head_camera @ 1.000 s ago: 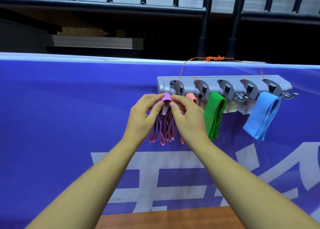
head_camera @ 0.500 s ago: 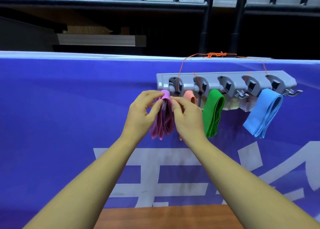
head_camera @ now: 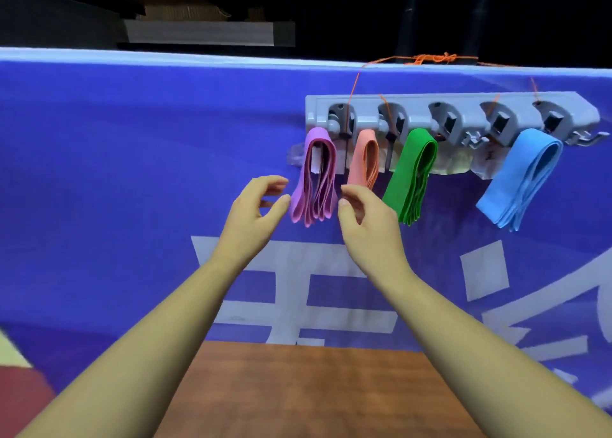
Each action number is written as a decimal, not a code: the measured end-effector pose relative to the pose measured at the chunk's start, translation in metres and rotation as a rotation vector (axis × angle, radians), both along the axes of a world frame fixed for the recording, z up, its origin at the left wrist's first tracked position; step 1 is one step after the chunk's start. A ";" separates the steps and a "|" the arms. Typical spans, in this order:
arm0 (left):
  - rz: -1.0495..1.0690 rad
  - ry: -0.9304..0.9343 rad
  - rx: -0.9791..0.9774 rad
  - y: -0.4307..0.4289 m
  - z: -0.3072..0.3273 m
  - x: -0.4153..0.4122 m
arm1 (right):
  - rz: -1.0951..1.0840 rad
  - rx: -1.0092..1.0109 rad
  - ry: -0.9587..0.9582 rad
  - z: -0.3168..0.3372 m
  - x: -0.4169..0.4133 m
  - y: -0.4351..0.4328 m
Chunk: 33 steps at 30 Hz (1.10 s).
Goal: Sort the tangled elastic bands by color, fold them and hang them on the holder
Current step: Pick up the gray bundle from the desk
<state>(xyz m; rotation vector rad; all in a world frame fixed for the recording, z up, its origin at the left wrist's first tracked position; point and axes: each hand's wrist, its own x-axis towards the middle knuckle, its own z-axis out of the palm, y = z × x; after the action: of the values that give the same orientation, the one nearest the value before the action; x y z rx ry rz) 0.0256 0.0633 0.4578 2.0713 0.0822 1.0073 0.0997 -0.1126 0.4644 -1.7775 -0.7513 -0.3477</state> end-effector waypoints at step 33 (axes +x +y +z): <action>-0.040 1.231 -0.226 -0.094 -0.481 -0.260 | 0.394 -1.149 0.651 -0.454 -0.228 -0.073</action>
<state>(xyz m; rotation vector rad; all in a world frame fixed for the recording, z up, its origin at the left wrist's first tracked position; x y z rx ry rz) -0.2348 -0.0306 -0.0227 2.1535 0.7256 -0.4052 -0.1285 -0.1854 0.0103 -2.4742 -0.8418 1.0974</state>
